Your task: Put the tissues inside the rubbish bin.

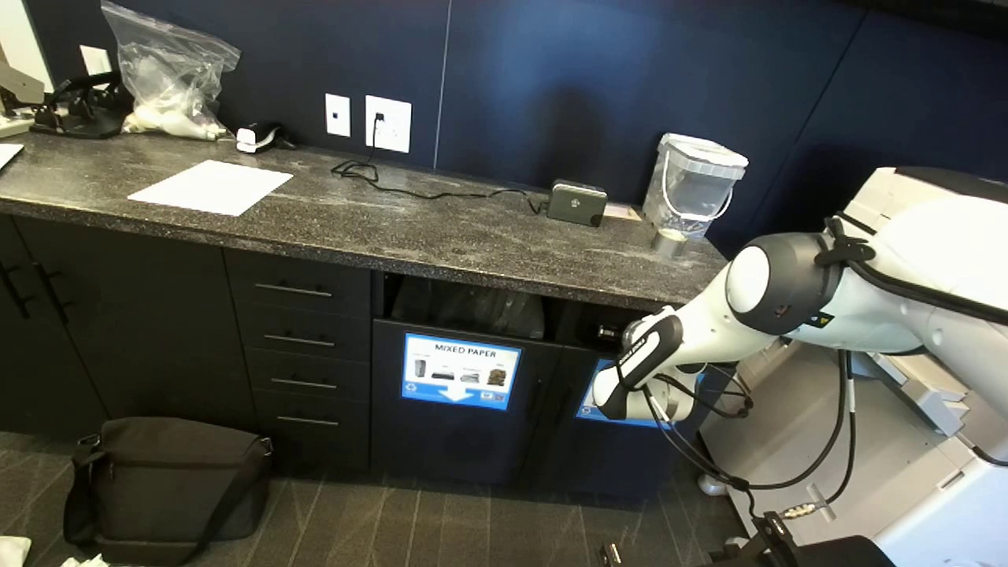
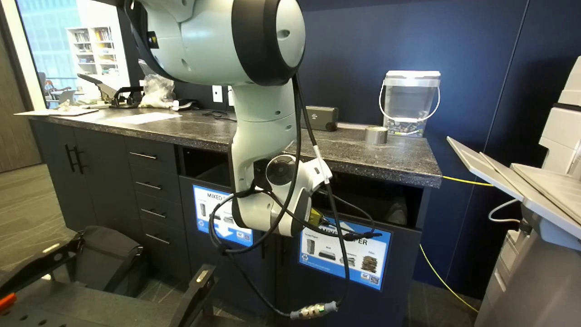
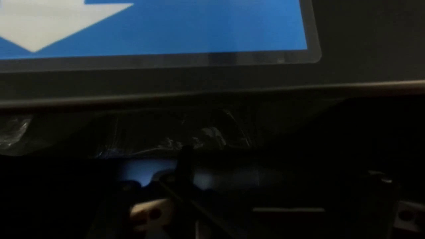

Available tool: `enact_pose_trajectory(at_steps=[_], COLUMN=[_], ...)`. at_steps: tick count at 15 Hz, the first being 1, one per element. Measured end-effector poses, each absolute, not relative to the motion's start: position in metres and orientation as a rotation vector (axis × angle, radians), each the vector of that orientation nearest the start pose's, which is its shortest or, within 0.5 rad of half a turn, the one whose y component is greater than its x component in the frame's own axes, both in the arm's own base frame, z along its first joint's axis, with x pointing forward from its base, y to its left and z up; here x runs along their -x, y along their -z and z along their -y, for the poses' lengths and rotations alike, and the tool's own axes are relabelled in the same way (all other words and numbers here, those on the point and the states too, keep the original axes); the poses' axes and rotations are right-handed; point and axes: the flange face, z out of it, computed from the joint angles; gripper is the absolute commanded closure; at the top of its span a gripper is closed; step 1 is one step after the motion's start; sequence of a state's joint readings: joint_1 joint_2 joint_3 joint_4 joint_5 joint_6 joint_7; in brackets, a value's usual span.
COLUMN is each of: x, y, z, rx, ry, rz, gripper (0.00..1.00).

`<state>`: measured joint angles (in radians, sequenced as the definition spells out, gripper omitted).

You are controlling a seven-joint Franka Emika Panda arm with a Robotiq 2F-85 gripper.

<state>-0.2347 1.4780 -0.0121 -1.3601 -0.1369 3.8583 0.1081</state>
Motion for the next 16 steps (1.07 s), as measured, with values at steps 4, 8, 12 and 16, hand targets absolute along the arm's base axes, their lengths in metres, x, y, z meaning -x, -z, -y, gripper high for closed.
enact_pose_trajectory(at_steps=[4, 8, 12, 16], x=[-0.637, -0.642, -0.645, -0.645], y=[0.016, -0.019, -0.05, -0.112], z=[0.151, 0.16, 0.149, 0.135], rx=[2.798, 2.952, 3.069, 3.148], ry=[1.596, 1.342, 0.923, 0.548], rz=[-0.2, -0.251, -0.202, -0.16], gripper=[0.0, 0.0, 0.0, 0.0])
